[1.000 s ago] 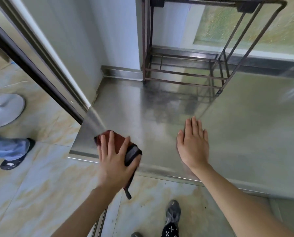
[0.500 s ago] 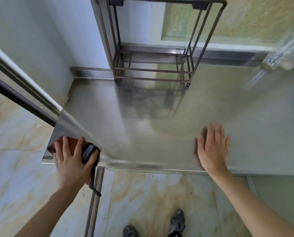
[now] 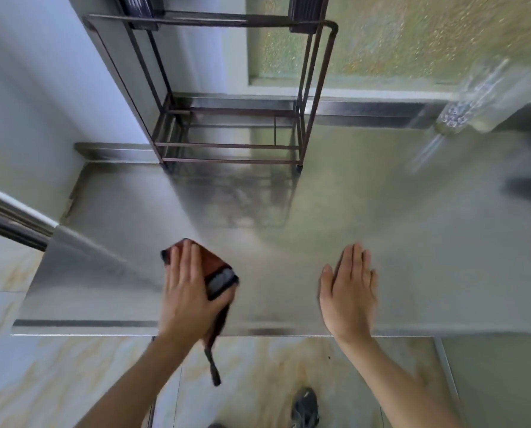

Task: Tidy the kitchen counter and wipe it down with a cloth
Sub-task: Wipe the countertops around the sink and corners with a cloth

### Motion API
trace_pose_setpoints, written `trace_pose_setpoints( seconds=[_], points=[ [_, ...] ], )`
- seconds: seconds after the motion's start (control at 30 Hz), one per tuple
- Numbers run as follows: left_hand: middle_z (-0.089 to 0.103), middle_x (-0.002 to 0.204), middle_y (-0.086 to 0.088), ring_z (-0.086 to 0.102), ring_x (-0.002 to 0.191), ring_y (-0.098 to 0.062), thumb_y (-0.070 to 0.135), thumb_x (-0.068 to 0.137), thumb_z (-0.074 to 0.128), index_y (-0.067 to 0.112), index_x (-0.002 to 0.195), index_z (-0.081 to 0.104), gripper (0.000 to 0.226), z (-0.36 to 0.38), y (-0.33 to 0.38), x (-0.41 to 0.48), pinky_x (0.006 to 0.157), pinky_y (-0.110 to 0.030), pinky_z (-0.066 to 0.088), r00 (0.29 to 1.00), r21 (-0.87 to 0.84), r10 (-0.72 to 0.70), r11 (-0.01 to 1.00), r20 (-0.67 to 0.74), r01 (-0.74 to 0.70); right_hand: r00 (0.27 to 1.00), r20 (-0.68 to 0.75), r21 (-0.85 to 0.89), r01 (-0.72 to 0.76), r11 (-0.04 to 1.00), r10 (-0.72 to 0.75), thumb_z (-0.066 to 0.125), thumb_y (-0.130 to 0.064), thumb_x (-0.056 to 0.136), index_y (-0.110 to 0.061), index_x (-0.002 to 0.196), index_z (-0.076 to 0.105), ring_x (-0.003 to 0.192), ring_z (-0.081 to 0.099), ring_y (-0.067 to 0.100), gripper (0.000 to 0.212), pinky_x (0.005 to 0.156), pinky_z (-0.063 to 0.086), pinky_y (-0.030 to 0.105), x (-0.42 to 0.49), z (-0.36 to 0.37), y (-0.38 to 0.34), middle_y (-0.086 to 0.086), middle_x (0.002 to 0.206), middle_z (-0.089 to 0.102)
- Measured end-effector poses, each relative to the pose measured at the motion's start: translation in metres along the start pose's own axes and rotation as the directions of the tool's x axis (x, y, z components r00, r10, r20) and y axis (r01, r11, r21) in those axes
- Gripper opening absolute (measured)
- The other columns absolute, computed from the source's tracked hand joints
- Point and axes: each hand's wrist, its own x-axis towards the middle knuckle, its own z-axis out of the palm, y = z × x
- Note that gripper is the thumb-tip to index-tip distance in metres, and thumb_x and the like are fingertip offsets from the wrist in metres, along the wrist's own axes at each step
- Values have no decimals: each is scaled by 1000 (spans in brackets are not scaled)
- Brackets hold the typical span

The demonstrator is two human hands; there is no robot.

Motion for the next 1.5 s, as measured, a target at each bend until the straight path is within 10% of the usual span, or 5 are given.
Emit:
trace_pose_setpoints(
  seconds=[0.13,0.5,0.77,1.2,1.5],
  points=[
    [9,152,-27,4,141,-37,74,65,27,-8,142,14,113,-18,-23,39,115,-48,6,923,-111,-371,926,-104,360,1000,-23,-26,4,1000,-5,16,-39,93,1,141,30,140,24,30,64,111,19,43,2,4,2,16,150,29],
    [0,155,-8,-6,142,-23,75,77,25,5,146,8,100,38,119,32,117,-39,6,940,64,327,941,98,-334,988,65,91,132,987,-138,3,-46,89,-8,147,18,144,7,20,71,115,7,35,8,-16,18,6,157,11],
    [-1,155,-18,-3,143,-30,68,78,23,-1,145,5,97,35,140,35,117,-41,2,993,-47,-120,992,14,121,968,-128,87,-207,974,217,25,-29,93,2,138,34,138,24,35,56,111,21,52,34,-46,153,20,149,29],
    [52,131,11,44,125,-8,32,95,36,21,126,53,37,47,277,-12,103,-26,35,885,-548,337,828,321,-117,992,128,425,-39,904,-18,31,-18,100,-14,143,33,142,3,9,43,116,4,28,5,-57,152,0,155,17],
    [62,118,-22,57,112,-36,42,80,55,4,118,59,55,-17,334,-7,101,-49,41,479,-553,317,206,818,807,745,560,828,-489,-273,363,63,-27,86,-12,120,53,105,63,26,38,97,46,47,-26,-147,139,12,112,67]
  ],
)
